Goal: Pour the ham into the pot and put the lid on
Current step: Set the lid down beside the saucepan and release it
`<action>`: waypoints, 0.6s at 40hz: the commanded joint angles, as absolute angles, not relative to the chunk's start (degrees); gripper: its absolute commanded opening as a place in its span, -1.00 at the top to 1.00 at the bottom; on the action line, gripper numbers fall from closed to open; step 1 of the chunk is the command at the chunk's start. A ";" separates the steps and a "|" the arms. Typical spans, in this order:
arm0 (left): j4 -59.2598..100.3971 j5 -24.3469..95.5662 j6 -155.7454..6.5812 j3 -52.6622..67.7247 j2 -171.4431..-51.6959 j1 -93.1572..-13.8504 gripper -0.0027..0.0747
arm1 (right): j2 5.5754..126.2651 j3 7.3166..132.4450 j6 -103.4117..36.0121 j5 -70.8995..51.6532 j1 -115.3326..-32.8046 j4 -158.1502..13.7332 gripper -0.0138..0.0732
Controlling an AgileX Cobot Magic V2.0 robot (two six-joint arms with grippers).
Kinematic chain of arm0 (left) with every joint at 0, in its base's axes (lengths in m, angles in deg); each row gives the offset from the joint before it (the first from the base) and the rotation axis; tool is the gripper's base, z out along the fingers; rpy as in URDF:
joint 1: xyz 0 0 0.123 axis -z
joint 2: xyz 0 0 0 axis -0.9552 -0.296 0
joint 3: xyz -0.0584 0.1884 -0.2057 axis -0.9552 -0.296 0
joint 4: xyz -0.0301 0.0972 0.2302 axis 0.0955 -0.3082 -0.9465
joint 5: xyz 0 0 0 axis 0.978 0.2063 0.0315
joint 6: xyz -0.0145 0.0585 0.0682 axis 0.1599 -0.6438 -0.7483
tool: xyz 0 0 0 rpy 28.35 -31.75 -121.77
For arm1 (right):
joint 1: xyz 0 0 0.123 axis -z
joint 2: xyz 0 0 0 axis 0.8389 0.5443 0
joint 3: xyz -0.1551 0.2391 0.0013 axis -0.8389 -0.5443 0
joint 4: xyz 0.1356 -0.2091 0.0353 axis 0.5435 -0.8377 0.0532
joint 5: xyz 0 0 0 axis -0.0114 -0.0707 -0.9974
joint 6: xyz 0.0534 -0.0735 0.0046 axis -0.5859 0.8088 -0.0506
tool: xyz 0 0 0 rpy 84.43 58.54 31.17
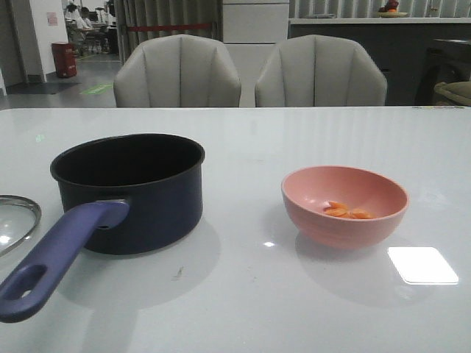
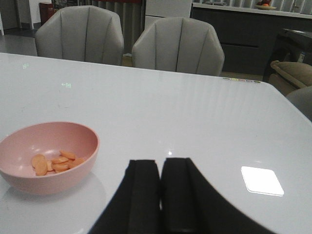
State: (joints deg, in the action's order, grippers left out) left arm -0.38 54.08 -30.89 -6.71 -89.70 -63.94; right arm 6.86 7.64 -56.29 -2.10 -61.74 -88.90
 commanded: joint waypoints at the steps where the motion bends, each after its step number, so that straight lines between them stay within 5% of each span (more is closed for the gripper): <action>1: -1.10 48.04 -31.13 -8.38 -83.17 -61.30 -0.69 | 5.81 8.21 -56.11 2.15 -61.76 -89.26 0.34; 24: -2.89 36.97 -31.13 -29.16 -56.69 -54.17 -0.69 | 5.81 8.21 -56.11 3.59 -61.76 -89.26 0.34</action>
State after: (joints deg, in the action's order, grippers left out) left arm -2.85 44.96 -30.89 -29.23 -57.56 -55.24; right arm 6.86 7.64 -56.29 -2.10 -61.74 -88.90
